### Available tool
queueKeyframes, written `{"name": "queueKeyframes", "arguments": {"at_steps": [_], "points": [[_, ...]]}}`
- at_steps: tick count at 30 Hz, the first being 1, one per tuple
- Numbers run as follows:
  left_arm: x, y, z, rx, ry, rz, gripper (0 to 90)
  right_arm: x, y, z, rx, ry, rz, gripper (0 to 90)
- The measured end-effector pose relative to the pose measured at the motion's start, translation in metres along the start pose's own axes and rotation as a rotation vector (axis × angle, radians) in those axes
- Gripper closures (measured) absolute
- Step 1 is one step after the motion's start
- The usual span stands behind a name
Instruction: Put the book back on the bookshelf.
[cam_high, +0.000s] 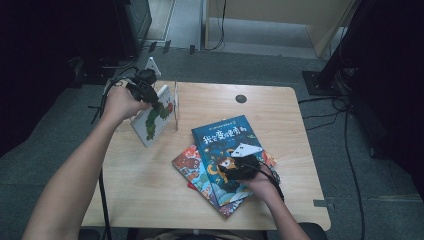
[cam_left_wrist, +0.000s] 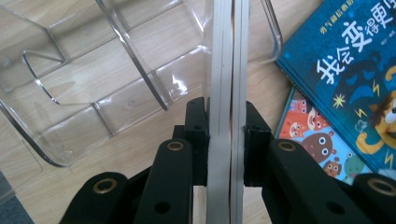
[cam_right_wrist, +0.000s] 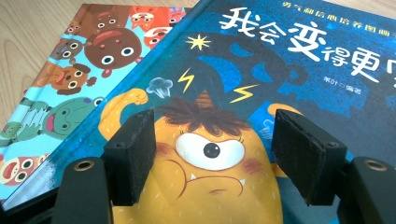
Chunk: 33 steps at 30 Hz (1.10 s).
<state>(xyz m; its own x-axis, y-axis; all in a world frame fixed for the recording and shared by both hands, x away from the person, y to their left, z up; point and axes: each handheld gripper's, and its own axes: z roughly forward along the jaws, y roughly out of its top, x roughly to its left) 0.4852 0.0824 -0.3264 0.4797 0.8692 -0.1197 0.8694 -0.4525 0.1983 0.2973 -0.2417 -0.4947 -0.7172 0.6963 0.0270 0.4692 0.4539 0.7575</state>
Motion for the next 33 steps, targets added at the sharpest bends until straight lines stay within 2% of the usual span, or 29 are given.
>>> {"name": "queueKeyframes", "arguments": {"at_steps": [4,7,11,26,33], "points": [[0.0,0.004,0.003,-0.012,0.018,0.001,78.0,0.0,0.0,0.0,0.0,0.0,0.001,30.9],[0.002,0.007,0.005,-0.003,0.011,-0.007,78.0,0.0,0.0,0.0,0.0,0.0,0.001,30.8],[0.003,0.013,0.007,0.004,0.03,-0.004,78.0,0.0,0.0,0.0,0.0,0.0,0.001,30.8],[0.009,0.033,0.021,0.012,0.048,-0.014,78.0,0.0,0.0,0.0,-0.001,0.0,0.0,30.7],[0.017,0.041,0.024,0.014,0.027,-0.04,78.0,0.0,0.0,0.0,-0.001,-0.001,-0.001,30.8]]}}
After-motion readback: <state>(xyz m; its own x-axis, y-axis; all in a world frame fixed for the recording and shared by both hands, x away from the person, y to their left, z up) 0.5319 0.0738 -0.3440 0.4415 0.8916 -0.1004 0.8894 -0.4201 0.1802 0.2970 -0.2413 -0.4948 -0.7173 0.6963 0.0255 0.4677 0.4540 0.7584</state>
